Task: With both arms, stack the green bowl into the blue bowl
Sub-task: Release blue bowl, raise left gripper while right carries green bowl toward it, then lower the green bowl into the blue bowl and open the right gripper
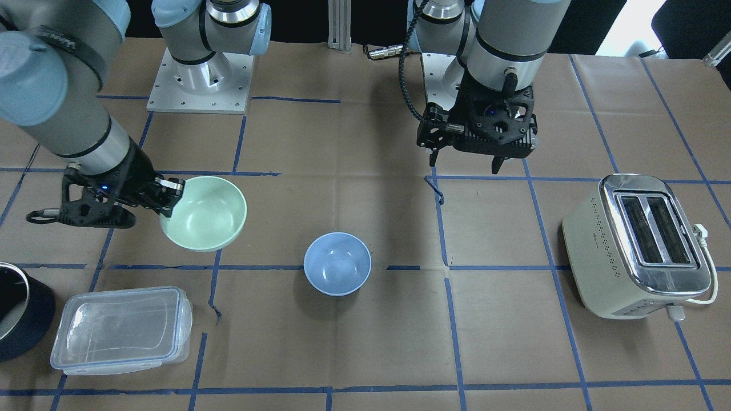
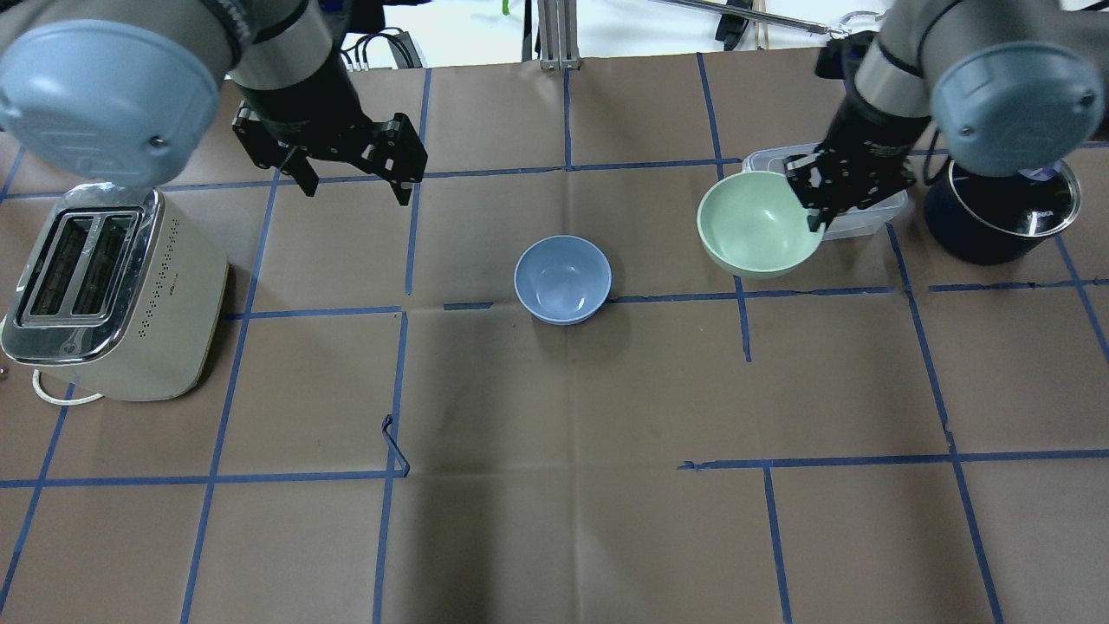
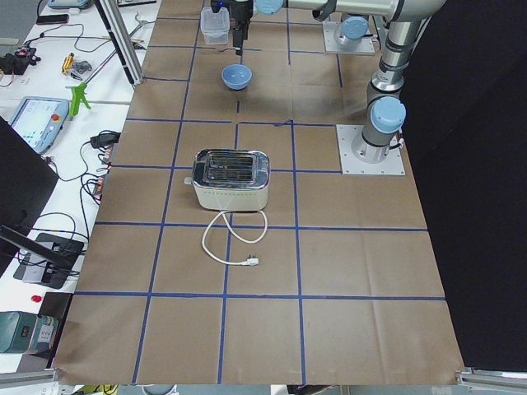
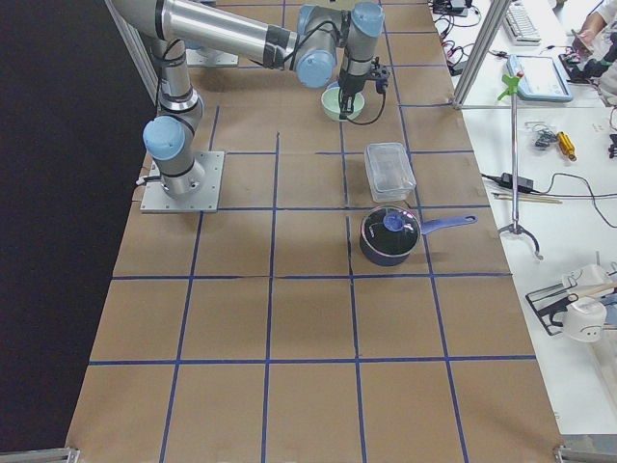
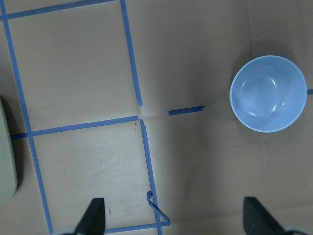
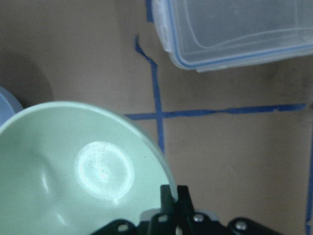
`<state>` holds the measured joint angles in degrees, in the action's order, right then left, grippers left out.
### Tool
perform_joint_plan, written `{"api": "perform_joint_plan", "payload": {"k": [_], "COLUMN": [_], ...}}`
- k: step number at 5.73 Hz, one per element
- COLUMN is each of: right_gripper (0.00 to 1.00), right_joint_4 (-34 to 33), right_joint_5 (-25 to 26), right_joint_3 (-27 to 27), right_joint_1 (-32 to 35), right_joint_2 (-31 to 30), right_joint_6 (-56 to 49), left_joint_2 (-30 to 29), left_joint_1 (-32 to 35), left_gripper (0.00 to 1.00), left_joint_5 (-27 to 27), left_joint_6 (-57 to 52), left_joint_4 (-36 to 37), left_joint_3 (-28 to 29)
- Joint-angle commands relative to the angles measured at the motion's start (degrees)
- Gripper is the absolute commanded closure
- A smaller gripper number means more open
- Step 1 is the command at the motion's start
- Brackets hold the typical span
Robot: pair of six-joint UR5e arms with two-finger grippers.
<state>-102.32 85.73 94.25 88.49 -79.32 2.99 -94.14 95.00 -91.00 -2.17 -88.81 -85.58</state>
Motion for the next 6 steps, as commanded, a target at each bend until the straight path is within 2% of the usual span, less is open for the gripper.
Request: {"api": "perform_joint_plan", "payload": {"k": [1, 2, 3, 4, 5, 6], "right_gripper": [0.99, 0.99, 0.99, 0.99, 0.99, 0.99], "right_joint_4": [-5.86, -5.87, -6.48, -7.45, -10.24, -12.01], "right_joint_5": [-4.94, -5.22, -9.14, -8.92, -4.22, -2.87], "right_joint_3": [-2.47, -4.41, -4.69, -4.43, -4.25, -4.08], "right_joint_1": [10.42, 14.47, 16.17, 16.19, 16.19, 16.10], "right_joint_2": [5.20, 7.14, 7.42, 8.99, 11.88, 14.08], "right_joint_6": [14.00, 18.50, 20.37, 19.87, 19.69, 19.78], "left_joint_2": [0.80, 0.97, 0.89, 0.28, 0.45, 0.62], "left_joint_1": [-1.74, -1.66, -1.66, -1.66, -1.66, -1.66], "left_gripper": [0.02, 0.02, 0.02, 0.02, 0.02, 0.02], "left_joint_5": [2.22, 2.14, 2.14, 2.32, 2.14, 2.14], "left_joint_6": [-0.11, -0.11, -0.11, 0.06, 0.06, -0.03], "left_joint_4": [-1.71, -1.72, -1.54, -1.10, -1.10, -1.10], "left_joint_3": [0.58, -0.02, -0.03, -0.03, -0.03, -0.03]}}
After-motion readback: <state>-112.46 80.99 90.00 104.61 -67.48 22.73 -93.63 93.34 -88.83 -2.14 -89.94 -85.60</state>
